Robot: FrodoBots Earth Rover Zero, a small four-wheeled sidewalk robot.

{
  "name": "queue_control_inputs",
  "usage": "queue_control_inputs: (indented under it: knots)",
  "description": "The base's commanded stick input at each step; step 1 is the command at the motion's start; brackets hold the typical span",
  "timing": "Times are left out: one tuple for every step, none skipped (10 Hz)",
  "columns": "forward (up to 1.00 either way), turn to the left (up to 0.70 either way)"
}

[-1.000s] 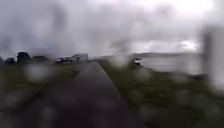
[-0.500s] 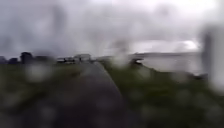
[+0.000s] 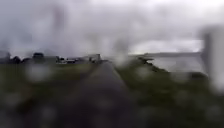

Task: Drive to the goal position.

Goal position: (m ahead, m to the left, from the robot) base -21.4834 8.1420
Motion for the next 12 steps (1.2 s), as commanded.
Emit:
queue_control_inputs:
  knots:
    - [0.0,0.7]
    - [0.0,0.7]
    - [0.0,0.7]
    - [0.0,0.7]
    - [0.0,0.7]
    - [0.0,0.7]
    - [0.0,0.7]
    - [0.0,0.7]
    - [0.0,0.7]
    - [0.0,0.7]
    - [0.0,0.7]
    - [0.0,0.7]
